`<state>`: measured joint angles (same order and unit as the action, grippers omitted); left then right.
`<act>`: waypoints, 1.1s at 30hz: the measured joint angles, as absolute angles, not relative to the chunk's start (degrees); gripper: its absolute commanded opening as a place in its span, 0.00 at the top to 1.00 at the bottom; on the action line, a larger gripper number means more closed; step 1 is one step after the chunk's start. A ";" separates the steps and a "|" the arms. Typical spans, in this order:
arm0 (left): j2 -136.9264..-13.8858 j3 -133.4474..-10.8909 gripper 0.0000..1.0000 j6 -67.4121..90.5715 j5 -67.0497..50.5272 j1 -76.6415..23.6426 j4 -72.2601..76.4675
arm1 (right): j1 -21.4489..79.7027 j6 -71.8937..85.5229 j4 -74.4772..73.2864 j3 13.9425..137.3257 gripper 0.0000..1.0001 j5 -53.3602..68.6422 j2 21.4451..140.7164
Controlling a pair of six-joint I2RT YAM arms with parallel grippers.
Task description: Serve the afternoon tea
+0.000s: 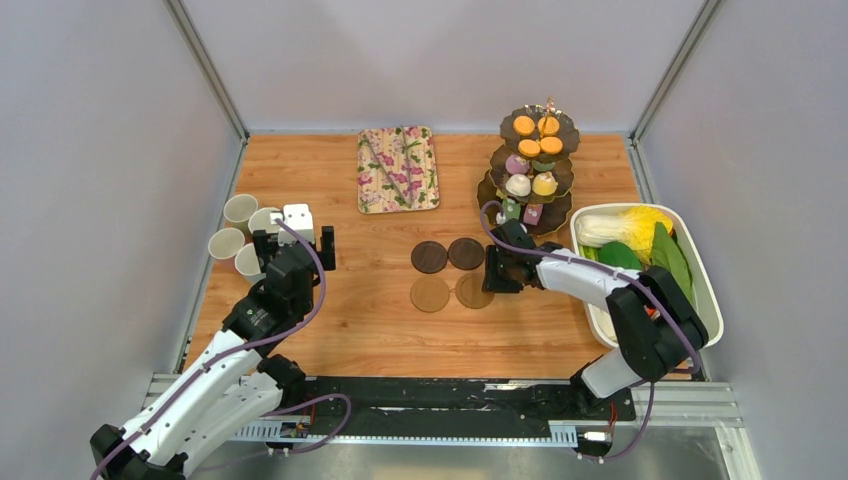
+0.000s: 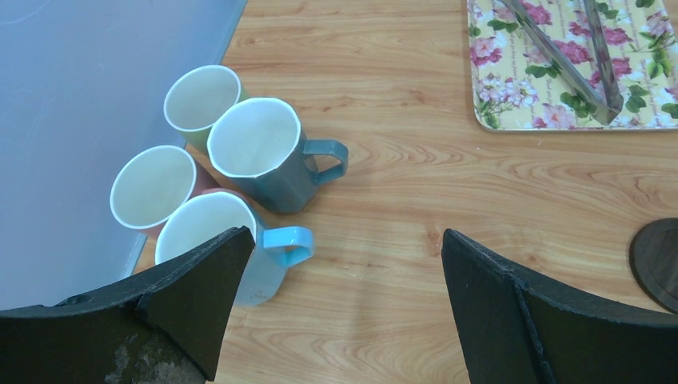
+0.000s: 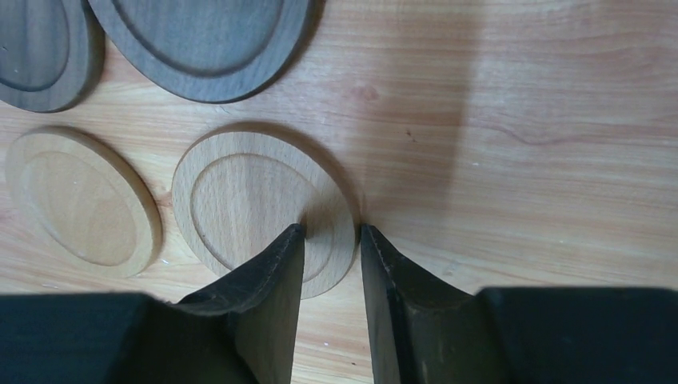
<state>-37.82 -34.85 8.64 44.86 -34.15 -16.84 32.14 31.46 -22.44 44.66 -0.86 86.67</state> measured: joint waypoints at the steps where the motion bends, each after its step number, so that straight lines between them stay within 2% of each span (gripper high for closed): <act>1: -37.74 -34.85 0.00 8.62 44.84 -34.15 -16.84 | 32.23 31.94 -22.26 44.84 0.66 -0.73 86.94; 4: -37.56 -34.85 0.00 8.64 44.86 -34.15 -16.84 | 32.38 33.19 -21.96 45.41 0.69 -0.51 87.64; 8: -37.54 -34.85 0.00 8.64 44.86 -34.15 -16.84 | 32.60 34.83 -21.91 46.15 0.67 -1.41 88.36; 17: -37.45 -34.85 0.00 8.62 44.88 -34.15 -16.84 | 34.94 34.57 -23.97 48.42 0.46 -5.63 87.61; 25: -37.45 -34.85 0.00 8.64 44.93 -34.15 -16.84 | 45.67 29.28 -24.29 54.52 0.45 -6.79 85.23; 33: -37.06 -34.85 0.00 8.64 45.60 -34.15 -16.84 | 55.27 24.80 -23.22 60.86 0.45 -1.37 95.79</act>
<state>-37.06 -34.85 8.64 45.60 -34.15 -16.84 55.27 24.80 -23.22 60.86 -1.37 95.79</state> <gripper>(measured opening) 1.000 0.552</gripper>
